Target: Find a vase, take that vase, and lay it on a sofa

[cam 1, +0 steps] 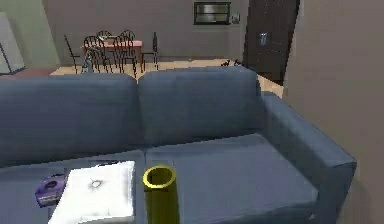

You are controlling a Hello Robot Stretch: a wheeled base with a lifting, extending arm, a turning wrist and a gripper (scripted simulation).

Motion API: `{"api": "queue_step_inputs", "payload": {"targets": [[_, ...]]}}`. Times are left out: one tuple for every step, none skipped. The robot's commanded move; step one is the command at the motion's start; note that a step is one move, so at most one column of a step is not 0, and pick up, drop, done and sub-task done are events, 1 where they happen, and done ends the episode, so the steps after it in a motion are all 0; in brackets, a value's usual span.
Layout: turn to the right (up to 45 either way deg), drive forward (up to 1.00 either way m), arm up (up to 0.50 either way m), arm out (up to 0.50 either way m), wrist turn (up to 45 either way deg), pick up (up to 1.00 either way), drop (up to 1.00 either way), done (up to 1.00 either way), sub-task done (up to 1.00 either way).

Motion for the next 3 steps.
{"api": "queue_step_inputs", "payload": {"targets": [[-45.0,0.00,0.00,0.00,0.0,0.00,0.00,0.00,0.00],[-45.0,0.00,0.00,0.00,0.0,0.00,0.00,0.00,0.00],[-27.0,0.00,0.00,0.00,0.0,0.00,0.00,0.00,0.00]]}}
